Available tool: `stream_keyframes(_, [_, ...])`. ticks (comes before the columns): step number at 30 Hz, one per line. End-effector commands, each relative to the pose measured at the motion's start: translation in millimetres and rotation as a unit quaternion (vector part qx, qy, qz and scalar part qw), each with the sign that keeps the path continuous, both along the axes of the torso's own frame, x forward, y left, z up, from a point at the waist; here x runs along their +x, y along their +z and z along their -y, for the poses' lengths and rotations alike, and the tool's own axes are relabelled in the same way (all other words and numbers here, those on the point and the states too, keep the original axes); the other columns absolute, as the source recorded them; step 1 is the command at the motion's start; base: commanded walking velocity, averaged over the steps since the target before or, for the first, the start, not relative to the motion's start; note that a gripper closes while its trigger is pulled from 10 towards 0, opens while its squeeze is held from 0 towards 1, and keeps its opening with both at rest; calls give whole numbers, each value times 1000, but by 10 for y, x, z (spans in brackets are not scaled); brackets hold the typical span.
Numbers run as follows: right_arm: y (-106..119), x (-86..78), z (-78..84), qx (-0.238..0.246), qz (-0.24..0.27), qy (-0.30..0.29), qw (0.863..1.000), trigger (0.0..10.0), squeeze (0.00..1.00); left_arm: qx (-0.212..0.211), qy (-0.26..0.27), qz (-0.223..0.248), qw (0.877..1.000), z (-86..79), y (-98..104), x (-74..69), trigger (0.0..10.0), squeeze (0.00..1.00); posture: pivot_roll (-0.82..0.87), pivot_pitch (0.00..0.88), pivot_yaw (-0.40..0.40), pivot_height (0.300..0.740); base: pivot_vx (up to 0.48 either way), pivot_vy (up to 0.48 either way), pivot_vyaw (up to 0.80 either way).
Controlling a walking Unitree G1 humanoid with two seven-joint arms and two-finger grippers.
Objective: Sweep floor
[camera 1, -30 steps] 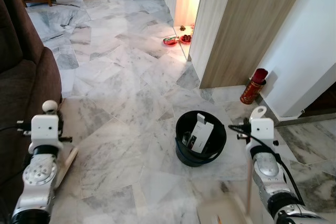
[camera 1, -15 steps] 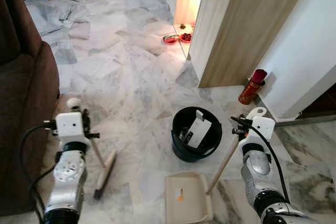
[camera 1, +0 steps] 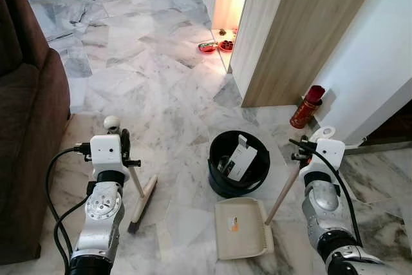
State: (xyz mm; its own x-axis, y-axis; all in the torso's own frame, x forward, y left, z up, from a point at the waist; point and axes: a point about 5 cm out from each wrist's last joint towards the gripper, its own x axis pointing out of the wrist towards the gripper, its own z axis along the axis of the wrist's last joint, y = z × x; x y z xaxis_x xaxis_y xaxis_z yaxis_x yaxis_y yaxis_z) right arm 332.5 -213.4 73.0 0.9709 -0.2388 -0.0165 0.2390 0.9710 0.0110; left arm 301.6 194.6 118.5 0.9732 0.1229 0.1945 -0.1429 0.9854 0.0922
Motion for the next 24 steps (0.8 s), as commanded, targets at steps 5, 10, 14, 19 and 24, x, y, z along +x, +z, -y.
stream_keyframes(5, [83, 16, 84, 7, 23, -21, 1000, 10000, 0, 13, -13, 30, 999, 55, 174, 75, 10000, 0, 165, 89, -119, 740, 0, -350, -160])
stream_keyframes(10, [49, 13, -27, 13, 23, -16, 1000, 10000, 0, 20, -14, 26, 999, -3, 178, 90, 10000, 0, 168, 81, -95, 740, 0, -350, 0])
stream_keyframes(14, [15, 3, -101, 14, 19, -2, 1000, 10000, 0, 26, -14, 25, 999, -25, 184, 93, 10000, 0, 167, 81, -87, 740, 0, -349, 0])
stream_keyframes(19, [3, -6, -77, 13, 15, -7, 1000, 10000, 0, 26, -15, 27, 999, -16, 199, 103, 10000, 0, 170, 84, -90, 740, 0, -349, 0])
stream_keyframes(24, [33, 22, -51, 13, 13, -6, 1000, 10000, 0, 21, -15, 31, 999, 23, 207, 101, 10000, 0, 172, 85, -101, 740, 0, -350, -96])
